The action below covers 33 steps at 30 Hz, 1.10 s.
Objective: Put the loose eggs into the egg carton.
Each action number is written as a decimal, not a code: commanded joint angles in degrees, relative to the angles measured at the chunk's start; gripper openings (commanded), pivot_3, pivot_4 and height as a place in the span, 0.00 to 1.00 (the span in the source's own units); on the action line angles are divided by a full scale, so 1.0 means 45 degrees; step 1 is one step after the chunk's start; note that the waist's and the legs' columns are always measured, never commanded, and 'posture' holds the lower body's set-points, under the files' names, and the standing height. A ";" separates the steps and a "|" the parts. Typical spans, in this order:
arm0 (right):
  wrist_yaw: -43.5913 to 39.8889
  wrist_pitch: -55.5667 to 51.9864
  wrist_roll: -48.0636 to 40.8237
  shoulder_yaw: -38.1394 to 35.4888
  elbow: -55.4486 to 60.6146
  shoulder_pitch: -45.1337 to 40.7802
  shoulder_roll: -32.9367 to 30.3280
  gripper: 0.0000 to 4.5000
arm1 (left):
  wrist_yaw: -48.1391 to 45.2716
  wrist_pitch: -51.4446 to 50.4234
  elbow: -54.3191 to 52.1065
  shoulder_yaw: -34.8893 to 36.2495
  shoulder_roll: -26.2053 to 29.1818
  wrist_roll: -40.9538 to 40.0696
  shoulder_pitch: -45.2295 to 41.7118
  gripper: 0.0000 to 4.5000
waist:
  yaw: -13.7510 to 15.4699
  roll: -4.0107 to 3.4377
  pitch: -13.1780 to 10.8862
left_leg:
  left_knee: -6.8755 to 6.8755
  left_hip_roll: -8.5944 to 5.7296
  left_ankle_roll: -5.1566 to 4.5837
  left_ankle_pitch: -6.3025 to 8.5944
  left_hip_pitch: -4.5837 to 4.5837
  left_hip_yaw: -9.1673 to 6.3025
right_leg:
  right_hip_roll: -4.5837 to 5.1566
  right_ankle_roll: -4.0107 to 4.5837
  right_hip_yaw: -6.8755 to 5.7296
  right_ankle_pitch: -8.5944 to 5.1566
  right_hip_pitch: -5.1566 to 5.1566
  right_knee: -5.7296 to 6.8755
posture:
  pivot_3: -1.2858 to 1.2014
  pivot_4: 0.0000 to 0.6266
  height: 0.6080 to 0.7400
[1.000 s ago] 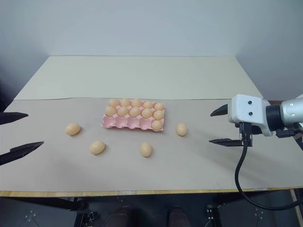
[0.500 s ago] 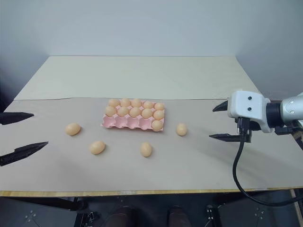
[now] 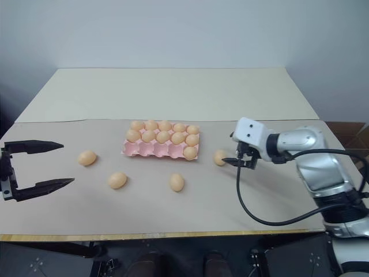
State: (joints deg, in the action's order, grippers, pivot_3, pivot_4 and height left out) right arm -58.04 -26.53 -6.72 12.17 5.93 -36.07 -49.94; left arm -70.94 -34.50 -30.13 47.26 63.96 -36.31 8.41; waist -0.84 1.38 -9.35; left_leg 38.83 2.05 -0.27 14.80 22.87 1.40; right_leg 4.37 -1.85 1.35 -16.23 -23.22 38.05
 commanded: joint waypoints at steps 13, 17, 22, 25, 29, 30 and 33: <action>0.1143 -0.0192 0.1432 0.0531 -0.2350 -0.0774 0.2210 1.00 | 0.0063 -0.0283 -0.0416 0.0224 0.0138 -0.0108 -0.0170 0.95 | -0.0003 0.0000 0.0000 | 0.0000 -0.0002 0.0000 0.0000 -0.0001 0.0003 | 0.0000 0.0000 -0.0002 0.0000 0.0002 0.0001 | 0.52 0.24 1.00; 0.1039 -0.0161 0.1526 0.0563 -0.2777 -0.0824 0.2485 1.00 | 0.0060 -0.0360 -0.0476 0.0293 0.0150 -0.0087 -0.0124 0.95 | -0.0003 0.0000 0.0000 | 0.0000 -0.0002 0.0000 0.0000 -0.0001 0.0003 | 0.0000 0.0000 -0.0003 0.0000 0.0002 0.0002 | 0.52 0.24 1.00; 0.0961 -0.0127 0.1602 0.0569 -0.2916 -0.0716 0.2547 0.80 | 0.0021 -0.0367 -0.0448 0.0393 0.0109 0.0029 -0.0052 0.96 | -0.0004 0.0000 0.0000 | 0.0000 -0.0003 0.0000 0.0000 0.0002 0.0000 | 0.0001 0.0000 -0.0003 0.0000 0.0002 -0.0001 | 0.52 0.24 1.00; 0.1073 -0.0250 0.1607 0.0514 -0.2862 -0.0675 0.2586 0.57 | 0.0004 -0.0353 -0.0418 0.0453 0.0100 0.0072 -0.0004 0.96 | -0.0005 -0.0001 0.0000 | -0.0001 -0.0002 0.0000 0.0000 -0.0002 0.0001 | 0.0000 0.0000 -0.0003 0.0000 0.0002 0.0002 | 0.52 0.24 1.00; 0.1089 -0.0276 0.1628 0.0503 -0.2544 -0.0586 0.2506 0.50 | -0.0109 -0.0240 -0.0219 0.0503 0.0140 0.0225 0.0125 0.96 | 0.0001 -0.0001 0.0000 | 0.0000 -0.0004 0.0000 0.0000 -0.0007 0.0000 | 0.0001 0.0000 -0.0005 0.0000 0.0010 0.0002 | 0.52 0.24 1.00; 0.1033 -0.0261 0.1610 0.0498 -0.2463 -0.0555 0.2476 0.50 | -0.0151 -0.0193 -0.0166 0.0509 0.0142 0.0292 0.0182 0.96 | 0.0002 0.0000 0.0000 | 0.0000 -0.0004 0.0000 0.0000 -0.0006 0.0001 | 0.0002 0.0000 -0.0005 0.0000 0.0010 0.0001 | 0.52 0.24 1.00; 0.0964 -0.0335 0.1551 0.0422 -0.2341 -0.0389 0.2432 0.50 | -0.0325 -0.0037 -0.0039 0.0529 0.0125 0.0498 0.0393 0.96 | -0.0004 0.0000 0.0000 | -0.0003 -0.0003 0.0000 0.0000 -0.0004 0.0002 | 0.0001 0.0000 -0.0004 0.0000 0.0006 -0.0002 | 0.52 0.24 1.00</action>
State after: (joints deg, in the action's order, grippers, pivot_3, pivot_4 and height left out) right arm -53.41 -27.85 0.44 15.08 -6.14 -38.25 -38.50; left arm -71.87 -35.51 -30.47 47.50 63.96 -34.62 10.09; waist -0.85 1.38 -9.35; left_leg 38.80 2.03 -0.27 14.80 22.85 1.41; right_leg 4.37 -1.85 1.33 -16.23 -23.19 38.03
